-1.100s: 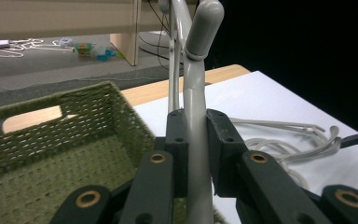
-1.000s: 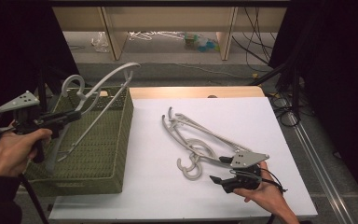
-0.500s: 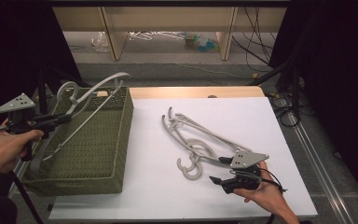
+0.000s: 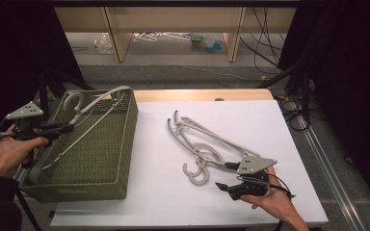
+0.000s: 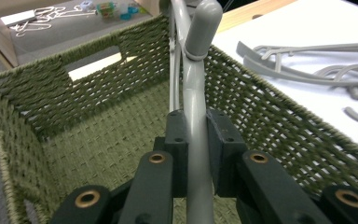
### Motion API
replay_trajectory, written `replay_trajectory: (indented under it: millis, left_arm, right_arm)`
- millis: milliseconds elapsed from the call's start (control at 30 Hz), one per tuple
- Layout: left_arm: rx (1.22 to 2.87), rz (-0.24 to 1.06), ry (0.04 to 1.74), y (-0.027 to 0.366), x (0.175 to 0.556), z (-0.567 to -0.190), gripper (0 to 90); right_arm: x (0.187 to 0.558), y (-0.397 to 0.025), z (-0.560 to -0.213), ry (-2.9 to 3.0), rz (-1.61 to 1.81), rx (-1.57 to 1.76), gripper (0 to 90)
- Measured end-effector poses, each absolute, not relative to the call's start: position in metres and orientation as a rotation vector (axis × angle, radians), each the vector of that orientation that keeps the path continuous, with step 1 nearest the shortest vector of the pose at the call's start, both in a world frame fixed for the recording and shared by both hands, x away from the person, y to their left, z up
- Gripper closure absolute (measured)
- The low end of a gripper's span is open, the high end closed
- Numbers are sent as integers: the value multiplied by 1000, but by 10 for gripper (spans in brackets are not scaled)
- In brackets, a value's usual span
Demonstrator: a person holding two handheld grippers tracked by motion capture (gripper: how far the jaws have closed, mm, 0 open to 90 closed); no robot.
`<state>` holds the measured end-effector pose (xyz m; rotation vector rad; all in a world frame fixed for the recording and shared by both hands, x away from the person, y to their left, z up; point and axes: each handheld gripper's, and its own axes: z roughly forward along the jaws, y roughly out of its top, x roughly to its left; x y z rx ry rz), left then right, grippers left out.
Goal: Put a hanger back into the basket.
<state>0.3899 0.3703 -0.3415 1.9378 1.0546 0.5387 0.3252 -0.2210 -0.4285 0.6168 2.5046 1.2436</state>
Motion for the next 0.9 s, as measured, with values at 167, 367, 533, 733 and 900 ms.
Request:
replay_trajectory:
  millis: [167,367,533,733,900]
  left_arm:
    - [1926,525,1103,376,394,-348,790]
    - [1942,485,1109,376,396,-357,789]
    - [1995,448,1147,377,401,-370,787]
    - [1991,412,1223,373,408,-390,784]
    - [2070,514,1324,380,412,-392,770]
  right_arm:
    - [326,-221,-429,2488,1250,619,284]
    - [326,-222,-429,2503,1235,619,284]
    - [326,-222,-429,2504,1233,619,284]
    - [326,-221,-430,2512,1229,621,285]
    - [326,-221,-431,2505,1237,622,284]
